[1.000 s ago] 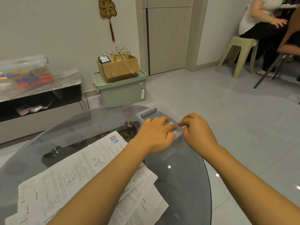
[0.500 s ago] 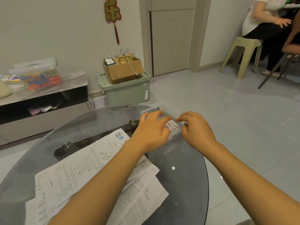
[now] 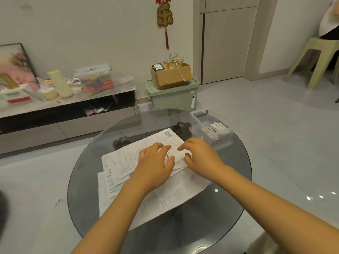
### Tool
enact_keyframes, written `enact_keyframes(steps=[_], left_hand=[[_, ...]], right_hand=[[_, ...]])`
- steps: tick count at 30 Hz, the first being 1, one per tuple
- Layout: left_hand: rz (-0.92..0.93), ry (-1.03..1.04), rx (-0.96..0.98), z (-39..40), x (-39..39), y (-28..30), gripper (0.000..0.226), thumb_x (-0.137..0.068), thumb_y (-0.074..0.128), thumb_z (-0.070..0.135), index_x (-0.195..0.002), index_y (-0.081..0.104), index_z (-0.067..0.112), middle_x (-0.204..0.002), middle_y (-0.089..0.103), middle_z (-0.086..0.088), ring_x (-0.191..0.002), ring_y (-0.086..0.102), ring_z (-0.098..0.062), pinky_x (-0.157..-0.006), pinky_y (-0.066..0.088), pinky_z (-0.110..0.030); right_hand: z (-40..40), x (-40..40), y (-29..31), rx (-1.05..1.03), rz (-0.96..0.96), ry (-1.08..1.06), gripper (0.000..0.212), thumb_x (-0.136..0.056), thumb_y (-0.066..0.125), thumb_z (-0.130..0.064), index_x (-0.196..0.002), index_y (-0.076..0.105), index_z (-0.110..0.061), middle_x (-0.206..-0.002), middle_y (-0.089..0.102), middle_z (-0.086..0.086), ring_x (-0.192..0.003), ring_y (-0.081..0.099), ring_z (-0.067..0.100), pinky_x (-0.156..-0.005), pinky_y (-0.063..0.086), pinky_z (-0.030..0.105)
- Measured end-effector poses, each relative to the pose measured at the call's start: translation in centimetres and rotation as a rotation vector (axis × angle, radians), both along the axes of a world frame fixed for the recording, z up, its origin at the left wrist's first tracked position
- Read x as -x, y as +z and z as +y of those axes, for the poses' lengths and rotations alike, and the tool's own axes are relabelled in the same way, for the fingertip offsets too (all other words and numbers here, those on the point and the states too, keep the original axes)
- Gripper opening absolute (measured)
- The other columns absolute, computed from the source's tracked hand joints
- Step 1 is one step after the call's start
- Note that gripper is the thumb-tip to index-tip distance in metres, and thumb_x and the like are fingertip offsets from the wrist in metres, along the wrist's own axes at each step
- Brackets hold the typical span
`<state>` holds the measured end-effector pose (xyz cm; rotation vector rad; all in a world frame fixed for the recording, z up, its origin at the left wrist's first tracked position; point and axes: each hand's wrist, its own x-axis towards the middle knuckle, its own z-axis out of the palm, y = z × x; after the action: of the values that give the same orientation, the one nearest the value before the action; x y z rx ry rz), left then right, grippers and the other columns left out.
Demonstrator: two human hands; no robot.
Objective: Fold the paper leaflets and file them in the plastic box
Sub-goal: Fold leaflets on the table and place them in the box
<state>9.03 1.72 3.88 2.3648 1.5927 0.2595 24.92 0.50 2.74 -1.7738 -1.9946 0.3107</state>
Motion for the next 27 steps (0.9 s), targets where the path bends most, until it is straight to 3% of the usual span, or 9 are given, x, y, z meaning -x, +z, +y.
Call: enact_keyframes(steps=[7, 11, 14, 17, 19, 23, 27], left_hand=[[0.026, 0.149, 0.119, 0.4, 4.2, -3.5, 0.058, -0.099, 0.032, 0.045, -0.150, 0.013, 0.025, -0.159, 0.003, 0.001, -0.146, 0.005, -0.022, -0.119, 0.007, -0.041], [0.129, 0.186, 0.161, 1.7, 4.6, -4.7, 0.066, -0.098, 0.033, 0.046, -0.151, -0.001, 0.024, -0.158, -0.013, -0.006, -0.146, -0.011, -0.028, -0.119, -0.002, -0.046], [0.193, 0.232, 0.190, 2.8, 5.3, -5.2, 0.068, -0.097, 0.034, 0.047, -0.151, 0.001, 0.023, -0.158, 0.002, -0.011, -0.145, 0.004, -0.033, -0.118, 0.004, -0.048], [0.245, 0.187, 0.090, 2.4, 5.7, -4.7, 0.056, -0.094, 0.040, 0.043, -0.144, 0.024, 0.023, -0.138, 0.041, -0.005, -0.127, 0.036, -0.025, -0.109, 0.023, -0.041], [0.220, 0.140, 0.042, 1.7, 5.7, -4.1, 0.048, -0.092, 0.046, 0.041, -0.136, 0.038, 0.026, -0.127, 0.049, 0.002, -0.120, 0.041, -0.020, -0.104, 0.023, -0.036], [0.151, 0.088, 0.061, 0.3, 5.9, -4.3, 0.048, -0.085, 0.057, 0.048, -0.130, 0.048, 0.035, -0.122, 0.045, 0.009, -0.120, 0.036, -0.014, -0.103, 0.020, -0.032], [0.045, 0.035, 0.173, -0.3, 7.2, -4.8, 0.062, -0.081, 0.064, 0.049, -0.137, 0.039, 0.038, -0.148, 0.026, 0.007, -0.137, 0.023, -0.016, -0.114, 0.021, -0.036]], right_hand=[[-1.3, 2.1, -1.6, 0.146, -0.103, 0.088, 0.039, -0.093, 0.046, -0.019, -0.131, 0.050, -0.026, -0.135, 0.046, -0.006, -0.125, 0.038, 0.014, -0.101, 0.039, 0.030], [-0.6, 3.2, -1.6, 0.165, -0.096, 0.066, 0.045, -0.093, 0.045, -0.019, -0.138, 0.041, -0.025, -0.139, 0.042, -0.004, -0.127, 0.038, 0.017, -0.103, 0.035, 0.030], [0.2, 4.3, -1.7, 0.126, -0.100, 0.093, 0.046, -0.094, 0.046, -0.019, -0.139, 0.038, -0.025, -0.140, 0.042, -0.004, -0.127, 0.038, 0.017, -0.104, 0.034, 0.031], [0.4, 4.5, -1.9, 0.121, -0.104, 0.126, 0.046, -0.095, 0.046, -0.022, -0.140, 0.037, -0.025, -0.140, 0.041, -0.004, -0.126, 0.038, 0.017, -0.104, 0.034, 0.030], [0.3, 4.6, -2.2, 0.127, -0.115, 0.154, 0.046, -0.094, 0.048, -0.028, -0.139, 0.037, -0.027, -0.139, 0.042, -0.006, -0.126, 0.039, 0.016, -0.103, 0.034, 0.030], [-0.3, 4.7, -2.8, 0.164, -0.128, 0.227, 0.050, -0.091, 0.054, -0.036, -0.139, 0.039, -0.030, -0.142, 0.041, -0.009, -0.128, 0.038, 0.014, -0.106, 0.031, 0.030], [-0.6, 4.6, -3.4, 0.218, -0.156, 0.294, 0.055, -0.086, 0.060, -0.045, -0.136, 0.044, -0.031, -0.139, 0.046, -0.010, -0.127, 0.038, 0.013, -0.106, 0.030, 0.029]])
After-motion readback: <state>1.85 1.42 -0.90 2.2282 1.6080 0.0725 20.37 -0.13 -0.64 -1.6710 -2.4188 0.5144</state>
